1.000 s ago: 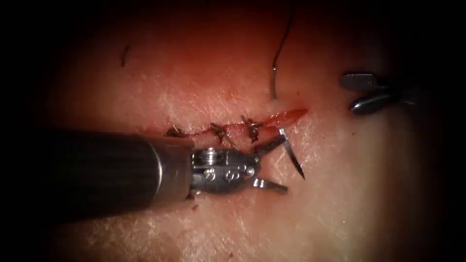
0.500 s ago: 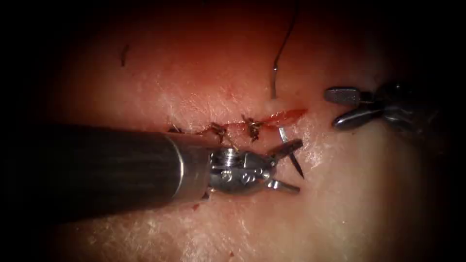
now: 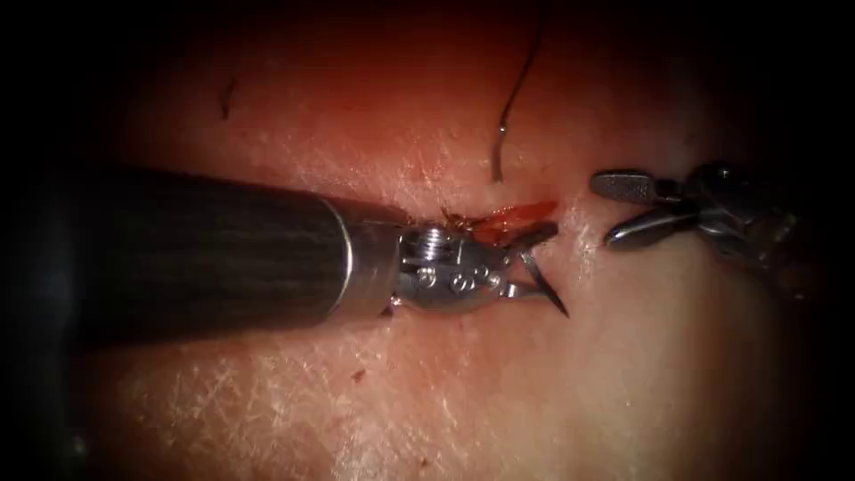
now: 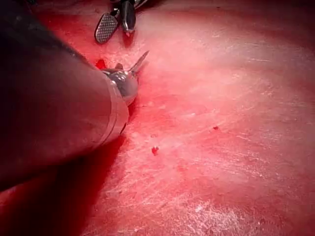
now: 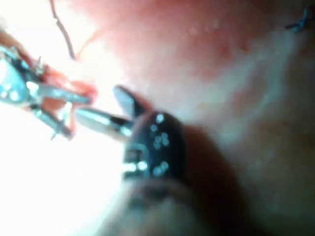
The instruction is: Wound Closure
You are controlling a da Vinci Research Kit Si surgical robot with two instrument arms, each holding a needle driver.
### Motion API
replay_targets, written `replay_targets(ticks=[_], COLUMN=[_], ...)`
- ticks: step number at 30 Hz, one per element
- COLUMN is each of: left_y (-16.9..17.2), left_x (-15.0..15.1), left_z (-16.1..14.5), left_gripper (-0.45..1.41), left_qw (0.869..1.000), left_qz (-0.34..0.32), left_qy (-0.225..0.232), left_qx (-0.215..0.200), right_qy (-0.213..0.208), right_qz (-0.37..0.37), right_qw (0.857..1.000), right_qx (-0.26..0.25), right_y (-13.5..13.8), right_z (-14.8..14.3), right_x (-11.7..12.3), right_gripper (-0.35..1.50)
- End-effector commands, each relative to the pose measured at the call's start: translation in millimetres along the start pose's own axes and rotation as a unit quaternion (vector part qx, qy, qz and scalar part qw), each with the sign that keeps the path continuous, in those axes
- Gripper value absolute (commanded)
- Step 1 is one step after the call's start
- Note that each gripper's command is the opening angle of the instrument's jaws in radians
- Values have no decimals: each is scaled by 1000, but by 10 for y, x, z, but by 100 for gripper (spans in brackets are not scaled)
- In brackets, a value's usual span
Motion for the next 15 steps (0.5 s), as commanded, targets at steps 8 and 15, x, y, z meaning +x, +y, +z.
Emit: replay_targets(ticks=[8, 15], left_y=[7, 7], left_x=[11, 36], left_z=[-11, -29], left_gripper=[-45, -45], left_qw=[1000, 999], left_qz=[-8, -38], left_qy=[14, 38], left_qx=[18, 4], right_qy=[11, 14], right_qz=[3, 4], right_qw=[1000, 1000], right_qx=[-10, -13], right_y=[4, 4], right_z=[1, -2], right_x=[-2, -2], right_gripper=[133, 133])
